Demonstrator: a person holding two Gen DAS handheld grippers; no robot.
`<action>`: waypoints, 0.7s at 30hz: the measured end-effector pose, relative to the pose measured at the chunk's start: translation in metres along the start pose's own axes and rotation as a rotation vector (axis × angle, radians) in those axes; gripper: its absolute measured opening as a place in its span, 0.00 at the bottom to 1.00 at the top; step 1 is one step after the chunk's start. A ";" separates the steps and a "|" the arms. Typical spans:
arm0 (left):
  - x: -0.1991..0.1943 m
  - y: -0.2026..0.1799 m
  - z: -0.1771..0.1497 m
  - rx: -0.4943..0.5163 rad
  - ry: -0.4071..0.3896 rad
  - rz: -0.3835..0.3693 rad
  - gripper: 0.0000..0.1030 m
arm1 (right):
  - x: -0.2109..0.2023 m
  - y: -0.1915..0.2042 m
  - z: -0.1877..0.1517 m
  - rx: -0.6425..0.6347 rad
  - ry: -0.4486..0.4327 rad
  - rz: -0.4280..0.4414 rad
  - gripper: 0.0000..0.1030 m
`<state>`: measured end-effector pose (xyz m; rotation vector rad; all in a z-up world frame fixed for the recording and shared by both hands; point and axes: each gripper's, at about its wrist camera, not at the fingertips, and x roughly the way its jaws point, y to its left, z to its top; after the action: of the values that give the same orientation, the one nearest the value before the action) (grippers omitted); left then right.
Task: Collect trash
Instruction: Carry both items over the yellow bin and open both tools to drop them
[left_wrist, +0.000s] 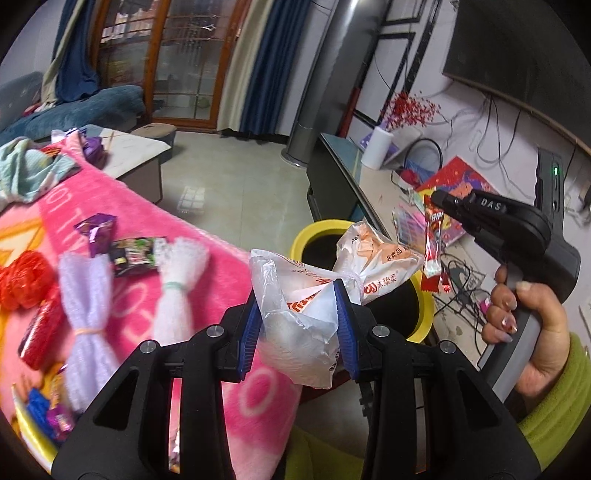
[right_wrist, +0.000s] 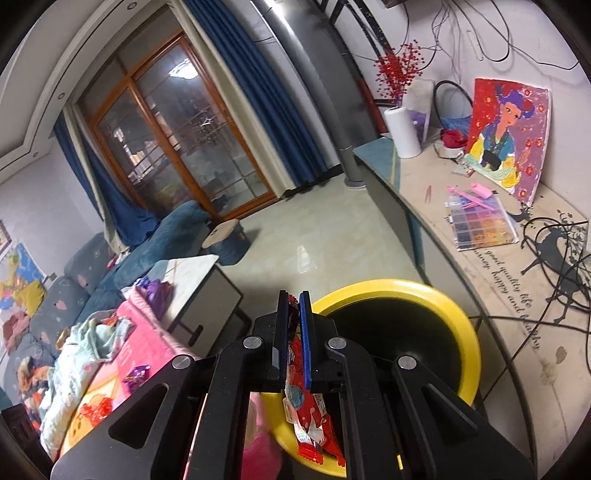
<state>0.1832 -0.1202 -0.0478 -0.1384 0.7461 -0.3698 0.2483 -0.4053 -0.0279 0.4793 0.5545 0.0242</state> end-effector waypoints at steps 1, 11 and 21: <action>0.005 -0.004 0.000 0.012 0.007 0.001 0.29 | 0.001 -0.002 0.001 0.001 -0.003 -0.006 0.06; 0.053 -0.037 -0.002 0.100 0.094 0.029 0.29 | 0.024 -0.037 -0.001 0.003 0.025 -0.080 0.06; 0.082 -0.048 0.005 0.093 0.115 0.031 0.47 | 0.042 -0.058 -0.008 0.068 0.075 -0.059 0.10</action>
<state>0.2280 -0.1956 -0.0845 -0.0181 0.8425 -0.3844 0.2739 -0.4471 -0.0809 0.5294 0.6443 -0.0328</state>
